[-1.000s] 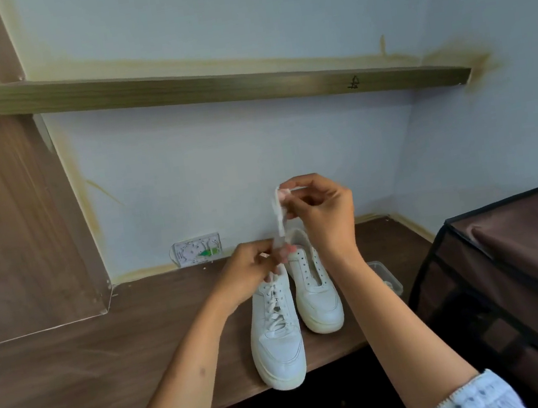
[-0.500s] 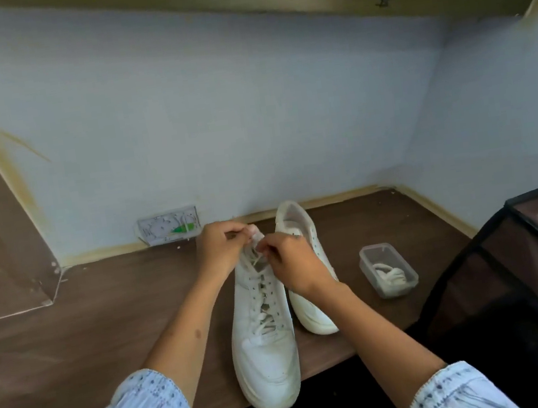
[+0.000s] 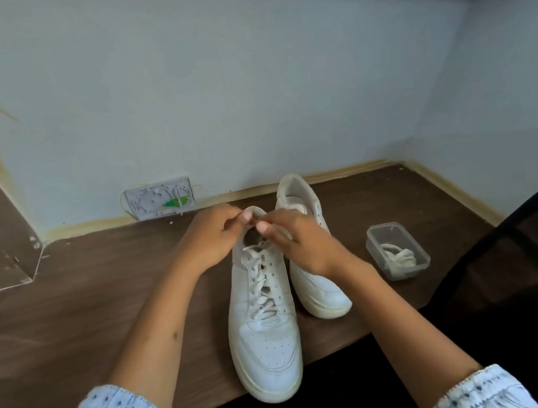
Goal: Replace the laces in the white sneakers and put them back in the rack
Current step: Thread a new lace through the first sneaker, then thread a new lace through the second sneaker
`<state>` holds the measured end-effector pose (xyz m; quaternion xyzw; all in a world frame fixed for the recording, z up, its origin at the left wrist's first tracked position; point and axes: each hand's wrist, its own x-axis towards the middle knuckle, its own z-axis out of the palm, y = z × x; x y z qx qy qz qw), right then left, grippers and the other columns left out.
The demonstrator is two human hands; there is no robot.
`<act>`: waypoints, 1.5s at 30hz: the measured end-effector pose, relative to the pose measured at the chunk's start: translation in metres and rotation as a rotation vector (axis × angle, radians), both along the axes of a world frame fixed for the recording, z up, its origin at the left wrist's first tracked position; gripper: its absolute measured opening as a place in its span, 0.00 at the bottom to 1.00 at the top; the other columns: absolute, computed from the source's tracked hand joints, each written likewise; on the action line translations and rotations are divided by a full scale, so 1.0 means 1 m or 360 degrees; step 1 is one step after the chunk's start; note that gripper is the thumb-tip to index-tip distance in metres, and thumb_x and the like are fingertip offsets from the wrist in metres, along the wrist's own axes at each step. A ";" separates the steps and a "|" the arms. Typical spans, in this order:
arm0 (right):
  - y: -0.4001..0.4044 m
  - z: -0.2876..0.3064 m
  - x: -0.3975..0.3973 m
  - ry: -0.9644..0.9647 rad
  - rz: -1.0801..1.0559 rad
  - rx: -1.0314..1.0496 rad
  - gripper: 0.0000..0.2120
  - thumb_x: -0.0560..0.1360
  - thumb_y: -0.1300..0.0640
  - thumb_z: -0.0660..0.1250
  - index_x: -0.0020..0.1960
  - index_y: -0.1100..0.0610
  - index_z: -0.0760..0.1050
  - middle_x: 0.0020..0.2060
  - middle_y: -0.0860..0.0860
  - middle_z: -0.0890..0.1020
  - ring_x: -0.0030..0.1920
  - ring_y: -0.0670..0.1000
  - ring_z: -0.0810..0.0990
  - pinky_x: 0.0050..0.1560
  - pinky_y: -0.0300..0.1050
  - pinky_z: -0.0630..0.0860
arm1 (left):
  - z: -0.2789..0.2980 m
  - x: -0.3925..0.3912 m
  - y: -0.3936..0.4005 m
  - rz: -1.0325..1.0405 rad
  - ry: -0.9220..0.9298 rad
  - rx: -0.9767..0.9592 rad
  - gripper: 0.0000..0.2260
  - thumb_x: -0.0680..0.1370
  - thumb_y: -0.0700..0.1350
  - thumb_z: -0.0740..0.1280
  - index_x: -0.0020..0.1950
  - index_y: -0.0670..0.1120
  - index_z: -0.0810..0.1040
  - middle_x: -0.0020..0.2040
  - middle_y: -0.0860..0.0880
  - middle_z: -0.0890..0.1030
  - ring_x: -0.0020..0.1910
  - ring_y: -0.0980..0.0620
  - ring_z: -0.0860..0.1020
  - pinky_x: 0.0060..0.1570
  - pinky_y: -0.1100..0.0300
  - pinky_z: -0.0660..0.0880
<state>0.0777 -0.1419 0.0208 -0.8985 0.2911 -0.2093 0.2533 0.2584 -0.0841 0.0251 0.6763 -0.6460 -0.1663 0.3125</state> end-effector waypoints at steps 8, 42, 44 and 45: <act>0.005 -0.015 0.022 -0.0237 -0.0101 0.0282 0.10 0.82 0.58 0.61 0.62 0.57 0.64 0.42 0.48 0.79 0.42 0.47 0.80 0.50 0.50 0.79 | -0.032 -0.010 0.015 0.0421 0.0541 -0.0566 0.10 0.83 0.41 0.59 0.60 0.45 0.77 0.58 0.47 0.75 0.38 0.63 0.81 0.45 0.72 0.73; 0.088 -0.071 -0.036 0.0004 -0.0963 0.0502 0.51 0.70 0.40 0.73 0.79 0.53 0.44 0.76 0.54 0.54 0.75 0.57 0.57 0.73 0.51 0.61 | -0.068 -0.045 0.051 0.0699 0.0021 0.0158 0.50 0.71 0.53 0.73 0.80 0.46 0.42 0.81 0.49 0.47 0.78 0.46 0.53 0.72 0.48 0.58; 0.082 -0.064 -0.041 -0.0009 -0.0915 0.0605 0.46 0.71 0.35 0.69 0.78 0.53 0.50 0.74 0.53 0.59 0.72 0.54 0.60 0.71 0.49 0.63 | -0.067 -0.045 0.050 0.0696 0.0003 0.0168 0.50 0.71 0.53 0.73 0.80 0.46 0.42 0.81 0.48 0.47 0.78 0.46 0.53 0.72 0.48 0.57; 0.077 -0.058 -0.047 -0.0063 -0.0906 0.0642 0.40 0.72 0.34 0.66 0.76 0.53 0.57 0.70 0.51 0.65 0.69 0.51 0.66 0.68 0.47 0.66 | -0.066 -0.045 0.050 0.0697 -0.0008 0.0175 0.50 0.71 0.53 0.73 0.80 0.46 0.42 0.81 0.48 0.47 0.78 0.45 0.54 0.72 0.48 0.58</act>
